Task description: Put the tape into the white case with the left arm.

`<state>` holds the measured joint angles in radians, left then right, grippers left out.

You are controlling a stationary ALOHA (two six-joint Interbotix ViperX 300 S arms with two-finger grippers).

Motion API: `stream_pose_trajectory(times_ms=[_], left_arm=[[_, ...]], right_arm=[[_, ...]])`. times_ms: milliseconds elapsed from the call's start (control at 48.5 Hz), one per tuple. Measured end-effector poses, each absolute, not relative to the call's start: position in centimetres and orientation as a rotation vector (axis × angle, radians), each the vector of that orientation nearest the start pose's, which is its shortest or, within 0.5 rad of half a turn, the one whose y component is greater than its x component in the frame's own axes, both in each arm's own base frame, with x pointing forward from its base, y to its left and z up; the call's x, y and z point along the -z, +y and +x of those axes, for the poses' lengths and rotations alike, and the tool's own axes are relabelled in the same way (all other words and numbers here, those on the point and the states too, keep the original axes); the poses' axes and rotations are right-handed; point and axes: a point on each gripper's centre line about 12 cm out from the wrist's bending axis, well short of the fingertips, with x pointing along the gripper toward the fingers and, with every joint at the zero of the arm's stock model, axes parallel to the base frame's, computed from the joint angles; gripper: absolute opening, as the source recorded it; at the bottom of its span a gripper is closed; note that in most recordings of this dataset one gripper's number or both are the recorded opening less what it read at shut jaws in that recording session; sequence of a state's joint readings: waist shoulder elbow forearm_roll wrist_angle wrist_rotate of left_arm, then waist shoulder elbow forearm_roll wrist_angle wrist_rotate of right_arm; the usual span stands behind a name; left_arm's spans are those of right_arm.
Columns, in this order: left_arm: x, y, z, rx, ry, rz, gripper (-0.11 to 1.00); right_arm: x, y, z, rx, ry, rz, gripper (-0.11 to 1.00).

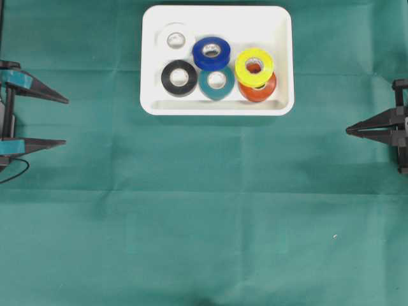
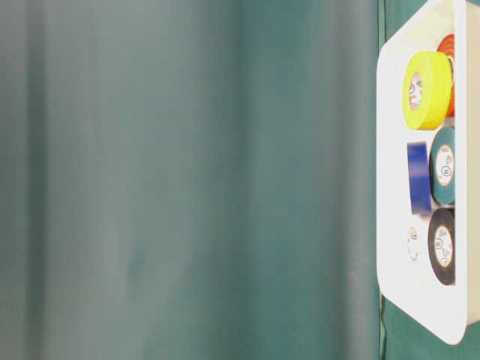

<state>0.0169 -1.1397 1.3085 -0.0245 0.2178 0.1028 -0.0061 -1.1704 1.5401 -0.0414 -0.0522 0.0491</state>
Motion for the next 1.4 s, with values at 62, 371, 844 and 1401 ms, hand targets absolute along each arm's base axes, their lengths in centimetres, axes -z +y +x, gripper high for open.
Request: stream_pose_trajectory(times_ms=[62, 371, 844, 1401], left_arm=[[-21.0, 0.2, 15.5, 0.004, 0.378, 0.074, 0.99], [-20.7, 0.2, 15.1, 0.002, 0.37, 0.074, 0.99], [-19.7, 0.2, 14.2, -0.001, 0.295, 0.075, 0.99], [-19.8, 0.2, 13.5, -0.01, 0.157, 0.077, 0.99]], right_arm=[[-15.3, -0.1, 13.9, 0.008, 0.318, 0.009, -0.09], [-15.3, -0.2, 13.9, 0.013, 0.318, 0.01, -0.09], [-15.3, -0.1, 13.9, 0.011, 0.319, 0.01, -0.09], [-15.2, -0.2, 13.8, 0.012, 0.31, 0.009, -0.09]])
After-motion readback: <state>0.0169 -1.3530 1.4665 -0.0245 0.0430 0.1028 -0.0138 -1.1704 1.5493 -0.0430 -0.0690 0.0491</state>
